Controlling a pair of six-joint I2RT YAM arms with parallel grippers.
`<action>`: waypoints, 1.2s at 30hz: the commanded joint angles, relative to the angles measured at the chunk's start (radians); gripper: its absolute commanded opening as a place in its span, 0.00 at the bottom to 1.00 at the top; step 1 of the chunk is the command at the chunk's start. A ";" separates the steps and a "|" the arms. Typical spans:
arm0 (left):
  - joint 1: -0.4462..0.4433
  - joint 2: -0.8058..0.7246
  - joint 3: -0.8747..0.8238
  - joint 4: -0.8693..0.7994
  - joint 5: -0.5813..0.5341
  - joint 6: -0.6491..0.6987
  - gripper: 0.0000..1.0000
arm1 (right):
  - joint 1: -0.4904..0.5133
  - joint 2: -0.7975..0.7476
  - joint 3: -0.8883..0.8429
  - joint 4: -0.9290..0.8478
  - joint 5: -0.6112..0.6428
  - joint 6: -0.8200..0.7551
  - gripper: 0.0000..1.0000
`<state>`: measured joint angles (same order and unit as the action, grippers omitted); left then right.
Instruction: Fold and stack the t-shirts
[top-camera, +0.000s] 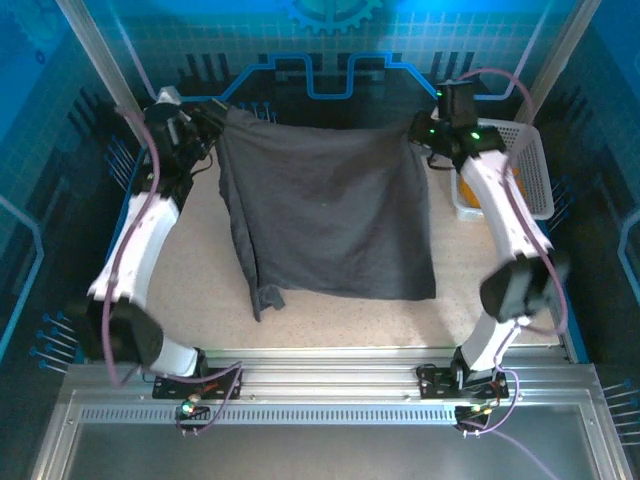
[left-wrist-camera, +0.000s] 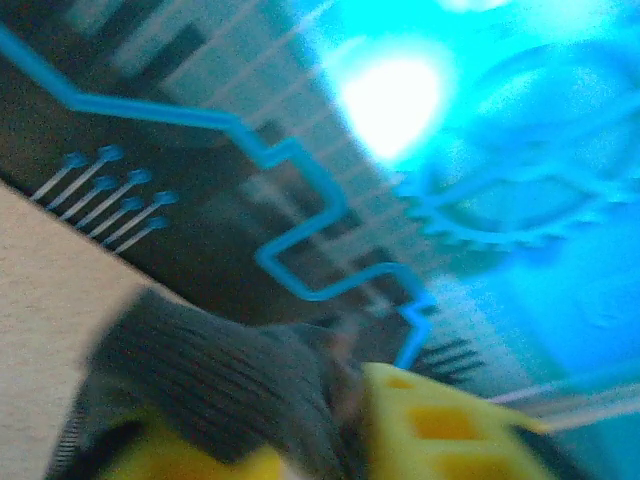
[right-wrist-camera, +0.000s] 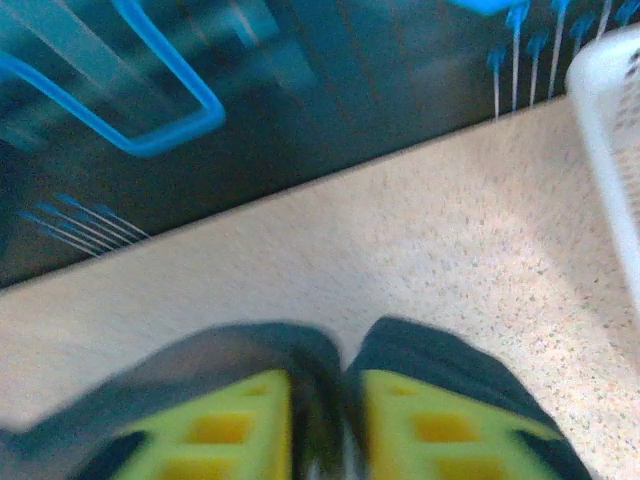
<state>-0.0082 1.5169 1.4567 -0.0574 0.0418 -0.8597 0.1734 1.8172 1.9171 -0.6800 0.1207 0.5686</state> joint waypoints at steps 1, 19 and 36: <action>0.045 0.138 0.081 -0.035 0.008 0.048 0.49 | -0.019 0.135 0.131 -0.131 -0.057 0.005 0.43; -0.049 -0.393 -0.705 -0.509 0.045 -0.061 0.54 | 0.231 -0.250 -0.786 -0.134 -0.064 0.272 0.48; 0.024 -0.295 -0.785 -0.426 -0.045 -0.044 0.49 | 0.018 -0.144 -0.934 -0.110 -0.140 0.284 0.51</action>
<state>-0.0315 1.2388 0.6643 -0.5579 0.0223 -0.8948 0.2066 1.6352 0.9775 -0.7914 -0.0002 0.8207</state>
